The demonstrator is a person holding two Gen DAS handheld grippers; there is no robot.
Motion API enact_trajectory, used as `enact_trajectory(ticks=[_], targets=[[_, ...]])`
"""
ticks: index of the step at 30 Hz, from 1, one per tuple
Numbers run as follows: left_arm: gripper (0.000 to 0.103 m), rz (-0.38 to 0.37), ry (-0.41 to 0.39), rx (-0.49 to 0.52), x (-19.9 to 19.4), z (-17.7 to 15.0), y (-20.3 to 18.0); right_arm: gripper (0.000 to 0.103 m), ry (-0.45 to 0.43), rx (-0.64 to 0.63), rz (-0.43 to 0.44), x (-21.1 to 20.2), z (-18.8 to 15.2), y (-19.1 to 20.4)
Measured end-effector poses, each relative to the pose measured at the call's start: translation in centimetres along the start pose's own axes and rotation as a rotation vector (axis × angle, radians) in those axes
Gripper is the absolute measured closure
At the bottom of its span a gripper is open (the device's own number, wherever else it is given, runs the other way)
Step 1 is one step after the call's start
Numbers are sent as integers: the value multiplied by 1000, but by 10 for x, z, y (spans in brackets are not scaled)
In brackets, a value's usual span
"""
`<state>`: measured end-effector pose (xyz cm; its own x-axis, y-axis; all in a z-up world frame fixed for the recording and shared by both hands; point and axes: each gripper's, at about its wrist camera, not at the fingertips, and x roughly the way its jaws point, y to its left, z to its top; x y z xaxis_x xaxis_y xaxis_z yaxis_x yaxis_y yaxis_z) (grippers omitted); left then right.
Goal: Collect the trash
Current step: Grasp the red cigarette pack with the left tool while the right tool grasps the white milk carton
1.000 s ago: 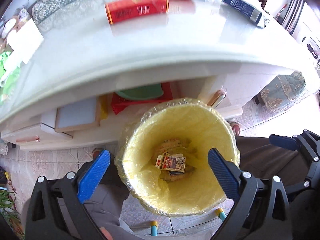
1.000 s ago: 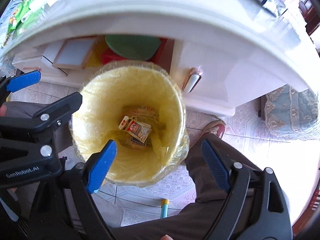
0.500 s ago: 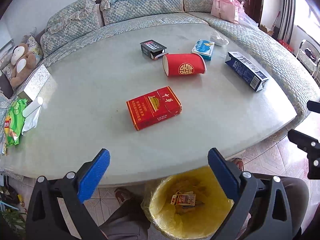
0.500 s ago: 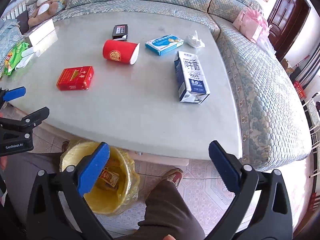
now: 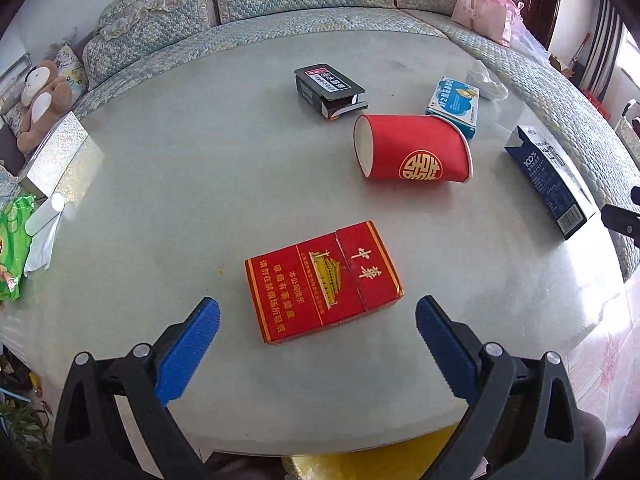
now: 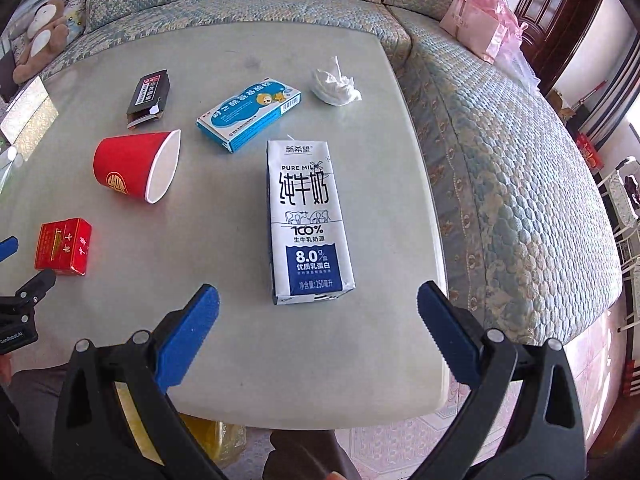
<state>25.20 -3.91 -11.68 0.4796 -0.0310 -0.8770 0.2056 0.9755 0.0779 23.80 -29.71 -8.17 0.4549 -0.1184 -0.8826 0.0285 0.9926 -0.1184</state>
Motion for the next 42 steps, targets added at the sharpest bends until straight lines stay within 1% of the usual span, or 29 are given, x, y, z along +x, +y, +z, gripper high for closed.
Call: enact_trajectory(ticks=[4,6,7,10,13,14,15,18,20,22,24,27,30,32,33,34,36,37,38,39,40,41,42], targets=[[7,-12,28,76,14,5,-10,6,30,-49,24,14,10,7],[7,-9,43,92,22,7,-12,6,47,-55,26,23,15,8],[7,-7,48,85,25,8,-11,6,58,-61,34,27,16,9],[7,-1,81,48,36,9,-7,6,80,-81,42,40,21,14],[7,29,112,-33,41,5,-3,6,90,-121,36,50,25,20],[7,27,122,-57,42,3,-2,6,90,-133,36,52,26,21],[7,15,119,-83,42,2,-2,6,92,-145,40,54,28,23],[7,37,133,-157,45,0,1,6,96,-174,49,59,31,26],[7,48,139,-188,48,2,3,6,98,-185,54,63,34,27],[7,45,130,-211,50,6,4,6,103,-181,68,67,36,26],[7,59,119,-219,50,10,3,6,107,-170,85,70,37,23],[7,56,132,-235,55,12,3,6,120,-160,99,75,37,21],[7,40,127,-265,58,12,5,6,130,-158,94,79,37,19],[7,42,121,-267,59,13,6,6,133,-154,71,82,38,16],[7,43,117,-266,59,13,6,6,143,-151,75,84,38,15],[7,42,113,-262,59,13,5,7,150,-146,84,87,37,14],[7,42,109,-262,59,14,4,20,164,-141,91,91,36,13],[7,42,105,-261,59,14,3,24,157,-131,99,90,36,11],[7,41,101,-259,59,14,3,29,158,-128,111,89,37,11],[9,41,97,-258,59,14,3,36,159,-131,120,89,38,11],[11,41,90,-255,57,13,2,40,158,-137,125,89,38,12],[15,39,83,-250,56,14,1,45,155,-147,125,88,39,15],[15,40,85,-248,56,15,1,46,152,-159,115,87,39,18]])
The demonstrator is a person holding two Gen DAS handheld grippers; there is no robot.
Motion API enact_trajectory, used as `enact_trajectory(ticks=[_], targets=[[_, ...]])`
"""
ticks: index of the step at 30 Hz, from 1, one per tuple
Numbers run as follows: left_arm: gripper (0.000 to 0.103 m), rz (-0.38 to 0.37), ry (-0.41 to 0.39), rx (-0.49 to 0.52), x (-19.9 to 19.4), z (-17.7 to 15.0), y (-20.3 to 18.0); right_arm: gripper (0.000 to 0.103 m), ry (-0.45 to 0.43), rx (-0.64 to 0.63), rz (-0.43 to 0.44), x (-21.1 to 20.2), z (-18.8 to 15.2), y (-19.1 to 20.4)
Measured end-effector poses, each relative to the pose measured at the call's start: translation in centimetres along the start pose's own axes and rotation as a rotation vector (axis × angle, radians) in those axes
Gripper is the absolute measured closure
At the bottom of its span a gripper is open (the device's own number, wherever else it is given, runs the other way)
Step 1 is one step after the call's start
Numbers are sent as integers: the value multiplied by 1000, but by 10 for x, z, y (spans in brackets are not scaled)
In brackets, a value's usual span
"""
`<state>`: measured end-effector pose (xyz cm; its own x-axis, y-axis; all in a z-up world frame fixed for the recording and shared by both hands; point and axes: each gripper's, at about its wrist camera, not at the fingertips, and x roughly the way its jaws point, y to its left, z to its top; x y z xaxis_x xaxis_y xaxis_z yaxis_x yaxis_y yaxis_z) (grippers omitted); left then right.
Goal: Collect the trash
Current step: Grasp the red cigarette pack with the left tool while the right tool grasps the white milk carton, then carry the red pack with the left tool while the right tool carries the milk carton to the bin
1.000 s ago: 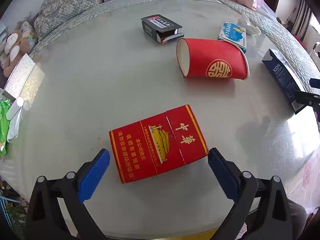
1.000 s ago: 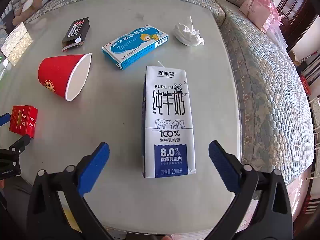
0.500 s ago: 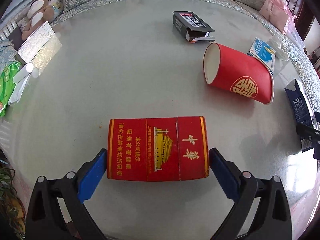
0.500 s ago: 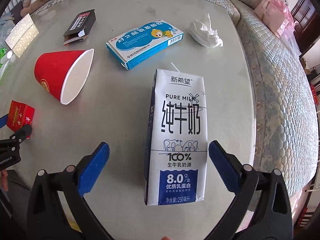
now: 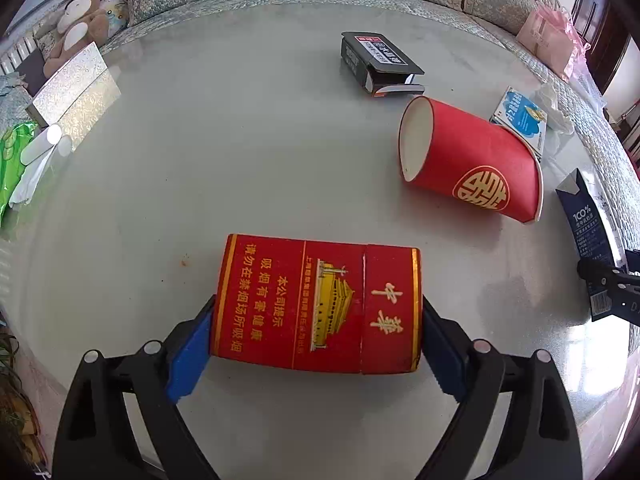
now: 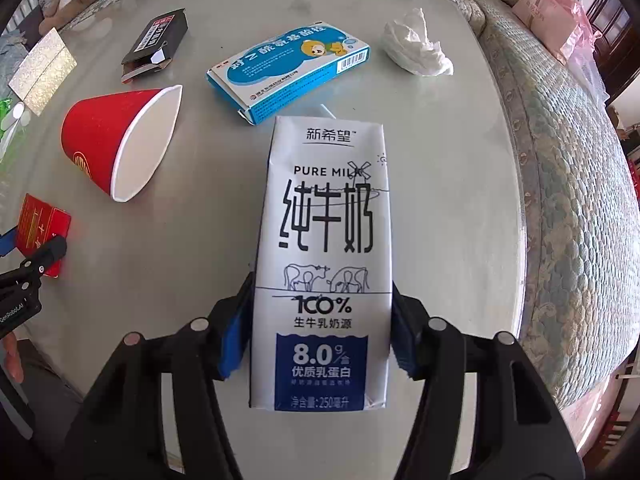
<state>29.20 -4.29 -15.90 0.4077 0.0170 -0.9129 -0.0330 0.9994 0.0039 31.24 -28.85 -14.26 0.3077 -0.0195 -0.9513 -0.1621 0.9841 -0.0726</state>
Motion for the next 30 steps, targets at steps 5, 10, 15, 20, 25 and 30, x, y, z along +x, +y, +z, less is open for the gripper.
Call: enact_trajectory(ticks=[5,10,15,20,25,30], targets=[[15,-3,-6,-10,-1,1,1,47,-6,1,-10,0,0,1],[17,-9,-4,-15,-2,0,0,47,-6,4,-12,-3,-4,3],[18,-8,-9,-7,-6,1,-2,47,-23,9,-11,-9,-5,5],[18,1,-21,7,-13,2,-3,47,-27,5,-12,-17,-7,8],[18,7,-28,14,-22,6,-3,47,-28,-5,-11,-24,-5,9],[18,8,-42,19,-31,7,-2,47,-36,-7,-20,-29,-4,10]])
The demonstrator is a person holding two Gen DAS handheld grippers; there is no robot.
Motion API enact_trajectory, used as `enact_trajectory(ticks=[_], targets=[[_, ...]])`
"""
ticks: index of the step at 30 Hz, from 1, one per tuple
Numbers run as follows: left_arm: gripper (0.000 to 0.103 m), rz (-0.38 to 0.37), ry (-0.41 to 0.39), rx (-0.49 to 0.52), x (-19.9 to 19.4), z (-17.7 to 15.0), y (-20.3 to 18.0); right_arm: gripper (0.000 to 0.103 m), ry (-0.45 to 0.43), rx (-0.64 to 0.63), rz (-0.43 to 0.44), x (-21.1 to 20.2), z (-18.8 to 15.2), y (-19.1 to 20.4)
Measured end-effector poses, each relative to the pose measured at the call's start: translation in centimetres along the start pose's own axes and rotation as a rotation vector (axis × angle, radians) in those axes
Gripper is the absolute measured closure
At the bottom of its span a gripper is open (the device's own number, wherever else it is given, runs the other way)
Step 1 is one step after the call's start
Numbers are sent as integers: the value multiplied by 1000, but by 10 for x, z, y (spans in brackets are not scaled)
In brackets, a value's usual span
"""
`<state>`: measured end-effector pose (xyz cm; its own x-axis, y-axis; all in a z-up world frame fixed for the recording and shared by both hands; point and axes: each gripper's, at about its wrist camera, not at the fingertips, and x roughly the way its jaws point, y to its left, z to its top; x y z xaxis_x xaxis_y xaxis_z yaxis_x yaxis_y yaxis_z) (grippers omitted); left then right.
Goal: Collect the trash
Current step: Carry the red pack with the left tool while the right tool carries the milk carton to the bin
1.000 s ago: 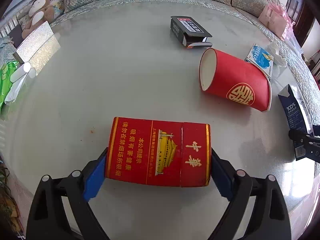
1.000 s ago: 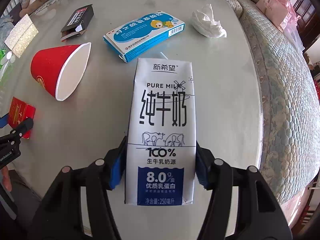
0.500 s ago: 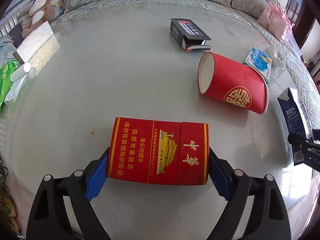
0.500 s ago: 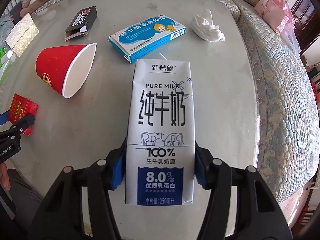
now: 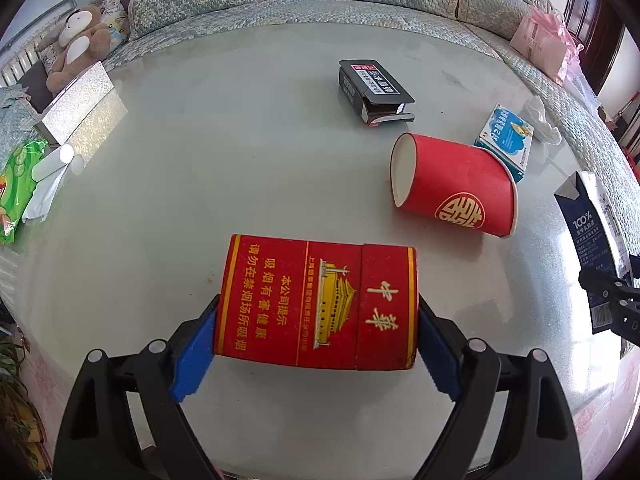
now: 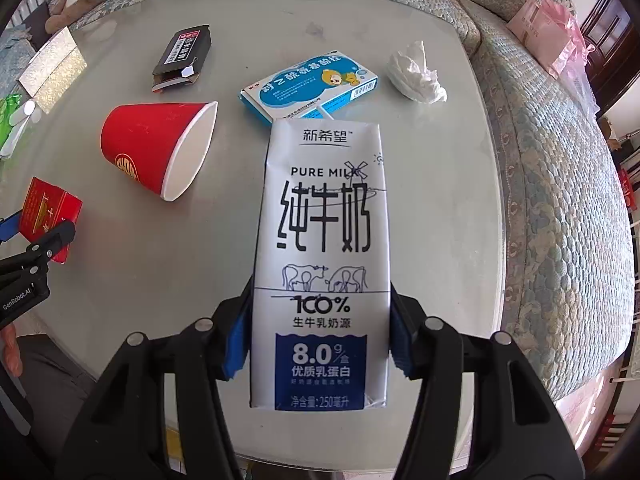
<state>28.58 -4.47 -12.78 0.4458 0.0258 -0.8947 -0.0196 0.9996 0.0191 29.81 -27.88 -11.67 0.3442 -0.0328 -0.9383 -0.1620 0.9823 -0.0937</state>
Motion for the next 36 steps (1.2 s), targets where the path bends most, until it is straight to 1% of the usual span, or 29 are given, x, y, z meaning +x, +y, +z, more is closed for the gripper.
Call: enact_trajectory(ticks=[10,17,21,27,36], targets=[[18,-9,-19,14,-20,-4,3,47,-18,-3,-6,-21,-8,11],[18,-6,-51,40,-46,-20,12,47,-50,6,7,-48,-27,30],[18,-7,-75,54,-65,-38,21,47,-68,8,25,-64,-46,50],[18,-10,-102,75,-90,-73,40,47,-87,14,60,-82,-83,88],[18,-7,-119,80,-116,-127,65,47,-89,16,98,-99,-135,128]])
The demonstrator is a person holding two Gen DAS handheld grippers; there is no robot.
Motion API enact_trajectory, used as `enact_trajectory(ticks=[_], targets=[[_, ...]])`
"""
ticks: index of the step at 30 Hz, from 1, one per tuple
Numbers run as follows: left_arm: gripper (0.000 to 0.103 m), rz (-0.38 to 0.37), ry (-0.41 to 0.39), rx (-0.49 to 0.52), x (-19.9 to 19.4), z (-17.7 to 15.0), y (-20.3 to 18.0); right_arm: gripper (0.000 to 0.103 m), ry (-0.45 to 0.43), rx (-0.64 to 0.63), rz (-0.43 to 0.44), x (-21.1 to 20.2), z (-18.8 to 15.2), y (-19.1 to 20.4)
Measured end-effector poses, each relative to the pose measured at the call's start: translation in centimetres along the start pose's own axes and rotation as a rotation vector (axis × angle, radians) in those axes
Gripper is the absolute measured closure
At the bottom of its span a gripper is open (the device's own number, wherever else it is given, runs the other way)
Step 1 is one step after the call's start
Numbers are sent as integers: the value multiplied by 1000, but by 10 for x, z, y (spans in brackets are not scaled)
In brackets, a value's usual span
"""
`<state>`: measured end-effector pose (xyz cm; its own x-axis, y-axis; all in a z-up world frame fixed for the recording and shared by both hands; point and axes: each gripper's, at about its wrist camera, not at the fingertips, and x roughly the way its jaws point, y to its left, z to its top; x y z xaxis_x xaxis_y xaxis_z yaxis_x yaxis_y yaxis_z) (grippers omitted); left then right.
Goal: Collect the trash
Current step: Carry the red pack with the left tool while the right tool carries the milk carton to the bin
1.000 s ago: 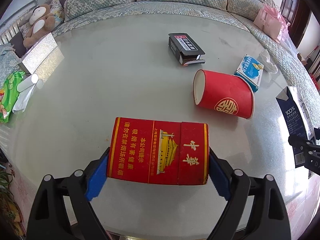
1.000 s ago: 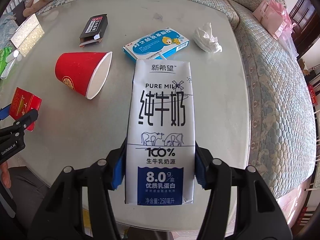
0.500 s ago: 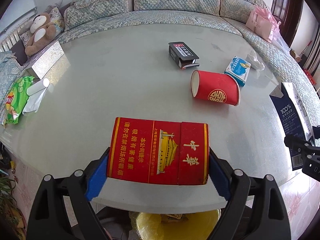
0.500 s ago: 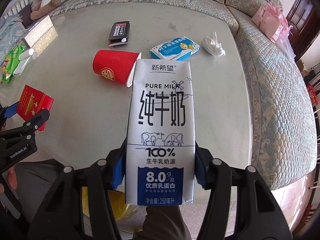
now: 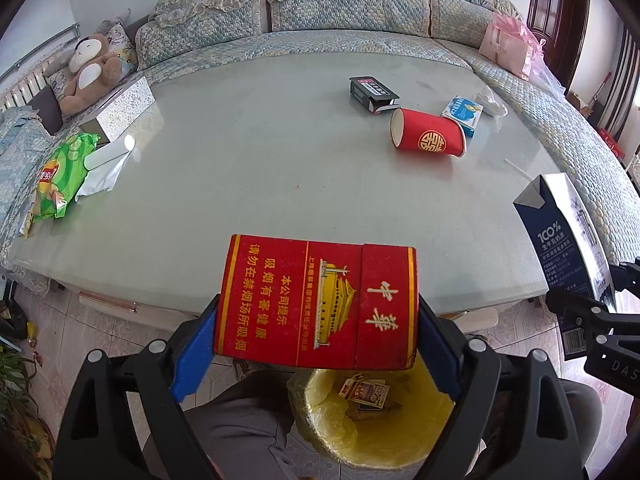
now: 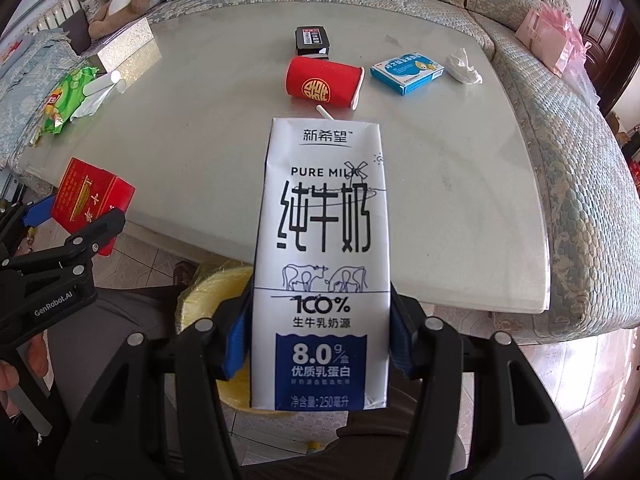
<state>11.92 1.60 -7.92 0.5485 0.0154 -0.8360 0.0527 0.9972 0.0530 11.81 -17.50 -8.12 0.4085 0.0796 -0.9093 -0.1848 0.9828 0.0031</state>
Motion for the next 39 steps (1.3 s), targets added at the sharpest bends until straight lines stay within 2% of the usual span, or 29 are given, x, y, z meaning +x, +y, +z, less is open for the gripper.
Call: enact_trajectory(ticks=[9,16,26,39], targets=[[18,7,1,-10,-12,-40,13,47,-4,13,21,-6,-39,24],[18,-3,17,-2,-8,-65,11,47,25,36,41,8,-67,39],[18,-18,81,29,21,-97,-3,47,102,75,54,43,-101,44],[17,-32,175,73,69,-120,-22,47,224,79,75,97,-121,48]])
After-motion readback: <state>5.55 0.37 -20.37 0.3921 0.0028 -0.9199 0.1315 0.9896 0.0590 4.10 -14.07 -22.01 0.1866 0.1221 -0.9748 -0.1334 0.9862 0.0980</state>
